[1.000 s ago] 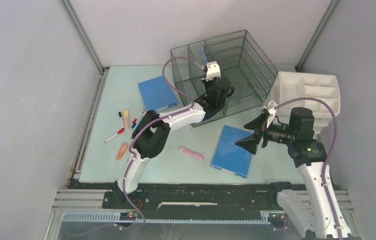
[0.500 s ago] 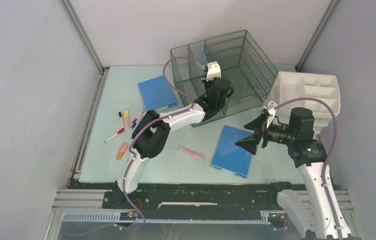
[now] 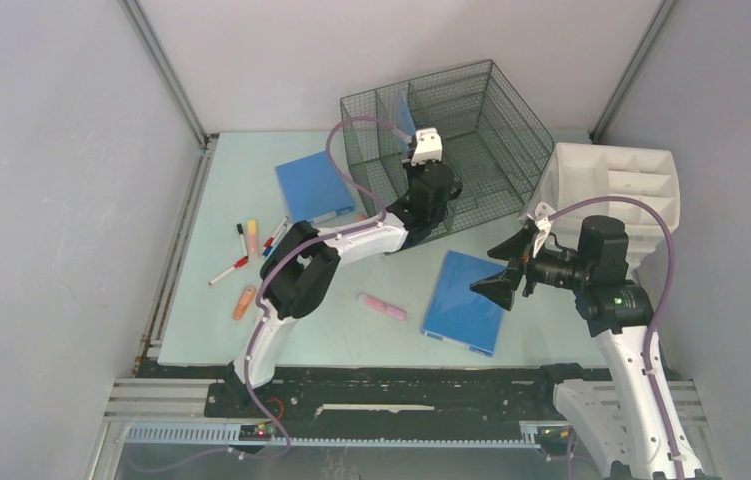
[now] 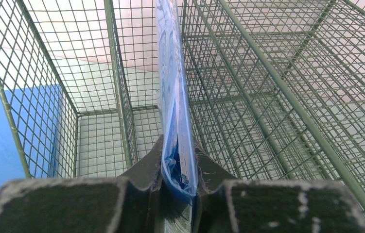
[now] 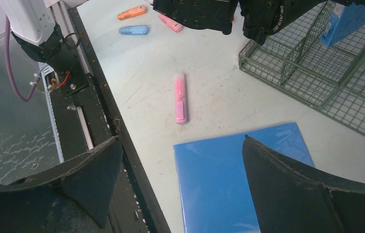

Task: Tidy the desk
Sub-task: Place the folder in the storage box.

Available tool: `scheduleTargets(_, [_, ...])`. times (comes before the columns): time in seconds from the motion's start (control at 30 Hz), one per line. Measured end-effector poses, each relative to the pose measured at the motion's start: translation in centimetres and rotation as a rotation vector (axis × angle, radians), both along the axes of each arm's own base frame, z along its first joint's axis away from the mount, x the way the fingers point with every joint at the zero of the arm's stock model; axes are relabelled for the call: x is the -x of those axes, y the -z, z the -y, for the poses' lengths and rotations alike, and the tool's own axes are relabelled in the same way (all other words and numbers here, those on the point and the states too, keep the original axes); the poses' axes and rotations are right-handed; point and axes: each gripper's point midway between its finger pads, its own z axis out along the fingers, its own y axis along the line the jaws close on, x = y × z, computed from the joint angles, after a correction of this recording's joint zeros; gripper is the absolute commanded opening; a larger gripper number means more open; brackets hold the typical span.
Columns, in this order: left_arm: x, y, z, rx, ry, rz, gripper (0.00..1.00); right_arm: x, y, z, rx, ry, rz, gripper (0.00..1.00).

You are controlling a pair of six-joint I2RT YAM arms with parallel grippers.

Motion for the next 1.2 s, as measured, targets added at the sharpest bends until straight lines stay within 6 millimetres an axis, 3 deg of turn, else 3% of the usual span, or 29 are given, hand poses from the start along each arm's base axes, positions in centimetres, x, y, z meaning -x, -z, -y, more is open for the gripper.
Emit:
scheduleTargets(0.6, [2.4,-0.3,-0.2,0.023,0.027,0.002,0.00,0.0,0.0,0.0,0.001,0.000,0.001,1.00])
scheduleTargets(1.03, [1.5,-2.0,-0.7,-0.147,-0.004,0.053,0.00,0.2,0.2,-0.2,0.006,-0.010,-0.003,1.00])
scheduleTargets(1.2, [1.0,-1.0,-0.5,-0.132,-0.002,0.050,0.00,0.2,0.2,-0.2,0.008,-0.011,-0.002,1.00])
